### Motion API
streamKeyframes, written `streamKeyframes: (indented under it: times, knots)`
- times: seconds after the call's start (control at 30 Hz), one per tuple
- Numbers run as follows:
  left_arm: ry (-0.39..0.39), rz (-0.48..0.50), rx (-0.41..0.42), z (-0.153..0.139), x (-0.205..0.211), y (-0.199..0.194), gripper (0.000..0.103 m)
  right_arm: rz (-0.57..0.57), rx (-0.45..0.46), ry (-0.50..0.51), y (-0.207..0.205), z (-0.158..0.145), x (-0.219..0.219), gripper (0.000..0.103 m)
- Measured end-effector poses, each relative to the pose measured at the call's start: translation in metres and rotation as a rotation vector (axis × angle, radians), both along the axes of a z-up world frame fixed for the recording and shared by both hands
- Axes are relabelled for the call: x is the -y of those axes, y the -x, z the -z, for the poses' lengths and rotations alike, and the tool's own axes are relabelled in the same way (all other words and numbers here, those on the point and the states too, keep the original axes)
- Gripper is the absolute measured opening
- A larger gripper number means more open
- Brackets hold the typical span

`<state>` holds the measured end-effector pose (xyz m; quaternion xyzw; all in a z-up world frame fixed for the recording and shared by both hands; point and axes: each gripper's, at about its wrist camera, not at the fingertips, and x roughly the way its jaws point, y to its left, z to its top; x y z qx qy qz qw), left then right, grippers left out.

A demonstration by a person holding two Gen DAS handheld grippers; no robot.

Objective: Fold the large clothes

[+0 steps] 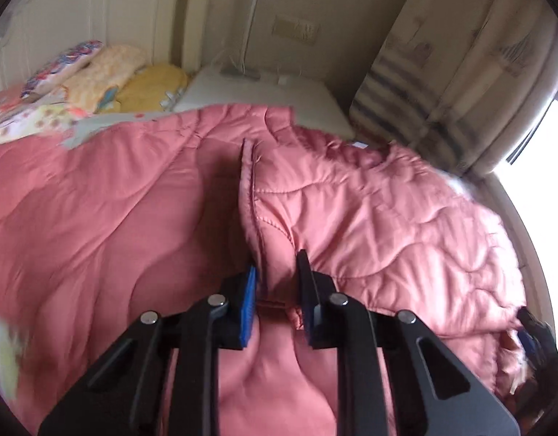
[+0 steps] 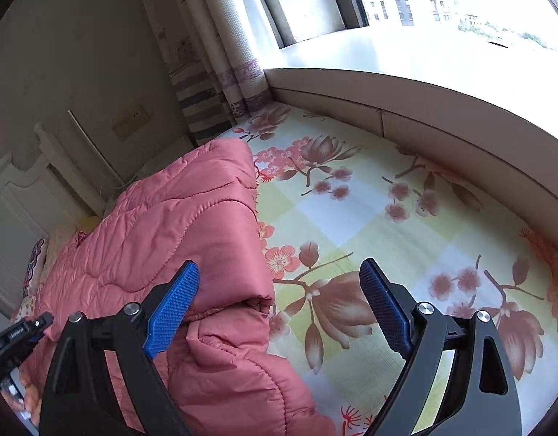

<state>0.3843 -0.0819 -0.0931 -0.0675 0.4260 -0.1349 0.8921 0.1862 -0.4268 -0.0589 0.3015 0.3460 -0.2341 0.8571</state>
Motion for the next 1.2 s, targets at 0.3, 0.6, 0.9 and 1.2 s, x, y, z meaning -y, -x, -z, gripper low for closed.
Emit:
streamKeyframes:
  times: [0.3,0.6,0.9,1.2]
  knots:
    - [-0.027,0.039,0.005,0.023,-0.036,0.045,0.054,-0.006,-0.004,0.002,-0.001,0.0,0.0,0.086]
    - [0.046,0.119,0.032,0.033,-0.032,0.057,0.067,-0.085,0.119,0.305,0.001,-0.066,-0.044,0.08]
    - [0.111,0.113,0.02,0.032,-0.042,0.058,0.077,-0.441,-0.259,0.288,-0.081,-0.002,-0.071,0.078]
    - [0.169,0.111,0.04,0.029,-0.05,0.06,0.087,-0.379,-0.085,0.244,-0.092,-0.049,-0.03,0.078]
